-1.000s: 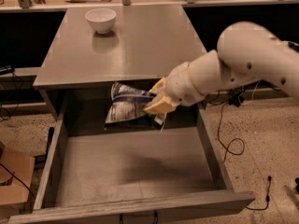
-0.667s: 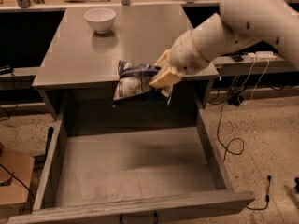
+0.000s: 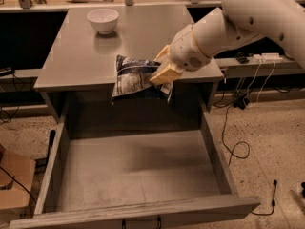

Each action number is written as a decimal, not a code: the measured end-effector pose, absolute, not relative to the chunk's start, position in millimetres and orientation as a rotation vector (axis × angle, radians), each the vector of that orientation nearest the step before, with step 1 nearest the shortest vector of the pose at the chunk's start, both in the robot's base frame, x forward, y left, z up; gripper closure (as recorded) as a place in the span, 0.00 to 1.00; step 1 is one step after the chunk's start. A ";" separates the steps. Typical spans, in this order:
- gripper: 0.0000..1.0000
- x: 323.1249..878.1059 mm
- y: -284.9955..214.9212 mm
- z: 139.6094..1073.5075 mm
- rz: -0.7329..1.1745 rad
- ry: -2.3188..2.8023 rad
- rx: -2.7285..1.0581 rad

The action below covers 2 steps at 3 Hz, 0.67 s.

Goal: Pick blue chip bag from top drawer and place on counter

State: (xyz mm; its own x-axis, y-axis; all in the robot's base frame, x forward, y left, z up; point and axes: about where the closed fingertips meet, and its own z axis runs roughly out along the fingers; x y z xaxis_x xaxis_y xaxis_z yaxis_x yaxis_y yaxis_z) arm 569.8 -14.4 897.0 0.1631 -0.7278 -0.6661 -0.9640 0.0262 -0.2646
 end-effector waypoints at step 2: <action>0.97 648.6 35.5 916.0 0.321 1.510 -1.783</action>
Offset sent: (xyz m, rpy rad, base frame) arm 0.1162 0.0722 0.0336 -0.0248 -0.1911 0.0439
